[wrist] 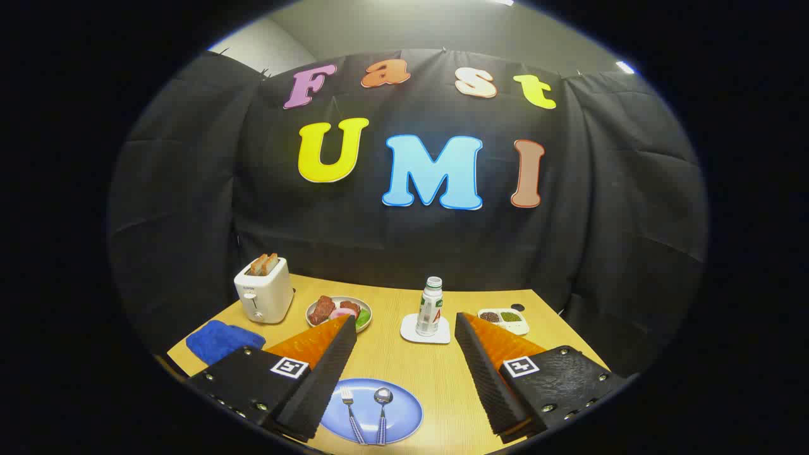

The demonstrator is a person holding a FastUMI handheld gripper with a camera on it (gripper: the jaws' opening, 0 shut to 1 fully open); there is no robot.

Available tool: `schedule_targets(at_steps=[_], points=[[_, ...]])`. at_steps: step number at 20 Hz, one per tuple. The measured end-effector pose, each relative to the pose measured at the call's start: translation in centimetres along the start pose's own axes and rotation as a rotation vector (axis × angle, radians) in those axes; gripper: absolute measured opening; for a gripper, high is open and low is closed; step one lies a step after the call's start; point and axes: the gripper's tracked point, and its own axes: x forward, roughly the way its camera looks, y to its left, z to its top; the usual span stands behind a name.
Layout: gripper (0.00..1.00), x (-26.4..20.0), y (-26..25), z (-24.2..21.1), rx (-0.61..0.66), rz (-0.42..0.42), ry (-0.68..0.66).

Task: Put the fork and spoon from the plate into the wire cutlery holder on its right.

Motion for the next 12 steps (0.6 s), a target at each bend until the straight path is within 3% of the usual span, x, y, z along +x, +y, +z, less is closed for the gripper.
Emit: schedule_targets(at_steps=[12], points=[[0.96, 0.15, 0.11, 0.19, -0.010, 0.001, -0.019]])
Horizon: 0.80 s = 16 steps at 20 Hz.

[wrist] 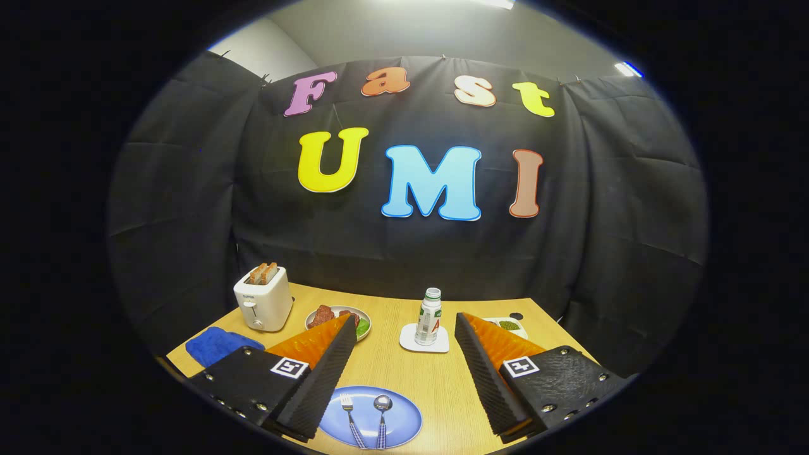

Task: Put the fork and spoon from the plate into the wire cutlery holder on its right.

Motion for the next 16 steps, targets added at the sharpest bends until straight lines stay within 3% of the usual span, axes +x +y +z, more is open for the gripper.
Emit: schedule_targets(at_steps=[14, 16], points=[[0.95, 0.2, 0.6, -2.9, -0.017, 0.034, 0.089], [0.84, 0.3, 1.3, -4.7, -0.033, 0.072, 0.148]])
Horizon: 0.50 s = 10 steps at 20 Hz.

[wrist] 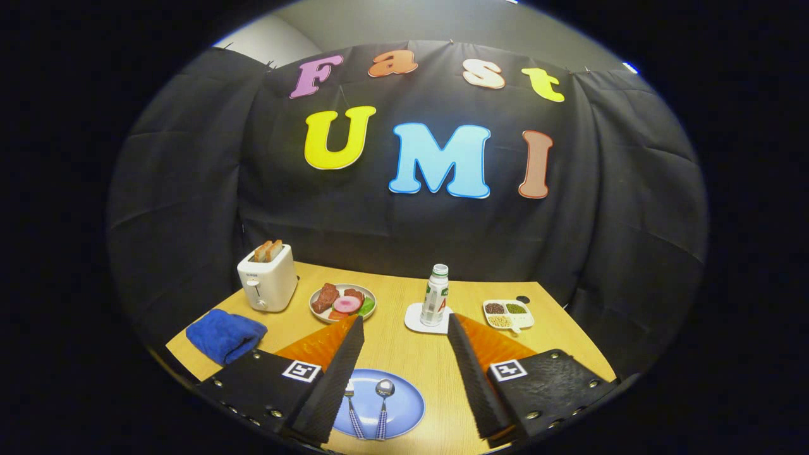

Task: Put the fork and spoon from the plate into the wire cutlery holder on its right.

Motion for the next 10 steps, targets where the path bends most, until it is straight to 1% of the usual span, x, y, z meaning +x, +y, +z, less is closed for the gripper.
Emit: schedule_targets(at_steps=[1, 2, 3, 5, 7, 10], points=[[0.78, 0.5, 0.7, -1.8, -0.022, 0.030, 0.057], [0.78, 1.1, 1.3, -3.5, -0.055, 0.060, 0.118], [0.69, 1.4, 1.0, -5.2, -0.098, 0.072, 0.192], [0.45, 2.1, 2.1, -9.0, -0.138, 0.139, 0.331], [0.45, 2.3, 2.6, -12.8, -0.148, 0.172, 0.470], [0.45, 2.6, 2.3, -18.1, -0.136, 0.179, 0.690]])
